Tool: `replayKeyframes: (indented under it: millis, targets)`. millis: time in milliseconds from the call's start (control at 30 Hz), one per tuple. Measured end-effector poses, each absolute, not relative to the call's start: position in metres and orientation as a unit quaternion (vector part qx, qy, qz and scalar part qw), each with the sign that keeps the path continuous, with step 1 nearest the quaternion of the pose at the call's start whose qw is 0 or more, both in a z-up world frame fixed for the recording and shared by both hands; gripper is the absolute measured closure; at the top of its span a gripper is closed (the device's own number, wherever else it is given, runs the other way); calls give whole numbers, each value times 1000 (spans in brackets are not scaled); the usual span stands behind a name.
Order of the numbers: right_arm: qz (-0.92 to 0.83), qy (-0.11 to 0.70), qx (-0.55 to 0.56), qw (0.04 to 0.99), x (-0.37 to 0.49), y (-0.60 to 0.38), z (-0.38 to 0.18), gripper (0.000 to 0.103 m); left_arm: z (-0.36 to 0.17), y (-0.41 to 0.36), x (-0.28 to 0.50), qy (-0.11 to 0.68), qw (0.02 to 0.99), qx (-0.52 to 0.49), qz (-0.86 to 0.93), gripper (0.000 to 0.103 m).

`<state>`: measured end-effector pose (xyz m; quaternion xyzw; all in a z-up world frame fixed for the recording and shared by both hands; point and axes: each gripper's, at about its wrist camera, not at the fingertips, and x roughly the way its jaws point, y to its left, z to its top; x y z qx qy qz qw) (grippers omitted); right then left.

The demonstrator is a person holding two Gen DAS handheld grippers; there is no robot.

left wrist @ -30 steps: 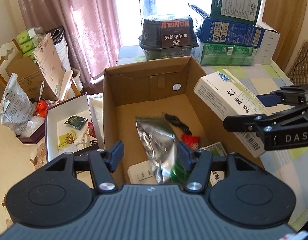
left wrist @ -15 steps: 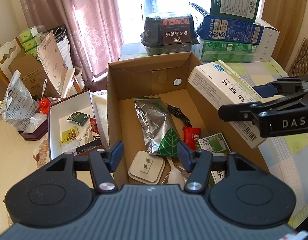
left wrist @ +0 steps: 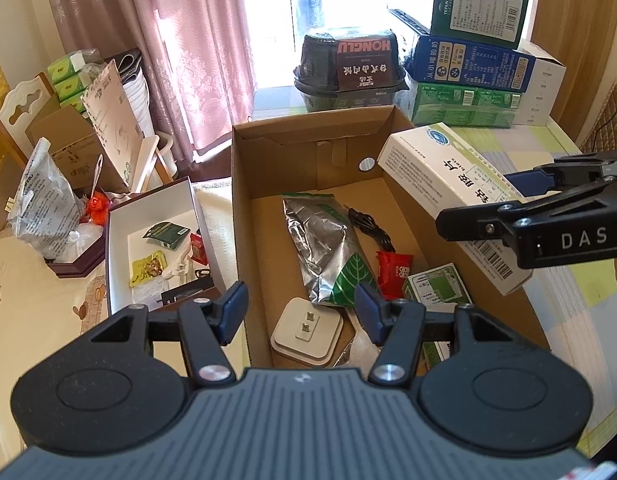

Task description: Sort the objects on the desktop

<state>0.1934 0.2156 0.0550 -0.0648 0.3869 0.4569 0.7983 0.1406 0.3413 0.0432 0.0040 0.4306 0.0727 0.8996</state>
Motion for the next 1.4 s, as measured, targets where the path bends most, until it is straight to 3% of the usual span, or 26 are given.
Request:
replayKeyframes:
  millis: [67,167,600,767,1033,1400]
  targets:
    - [464,386,-48,796,197,216,55,34,43,342,140,430,900,2,73,49]
    - [467,382,-28,797,203,211,58,19,42,342,139,430,900,-1,74,43]
    - [442,394,-17,806,194,165,65,15,50,327,118,409,908,-16,88,8]
    - [441,393,-23,807,177,150,70,11,58,313,105,400,911,-20,96,1]
    - [444,386,-36,808,146,127,84,2,74,287,80,391,913,-15,114,1]
    - [422,357,-69,830,94,79,104,2,97,255,28,370,918,-46,135,1]
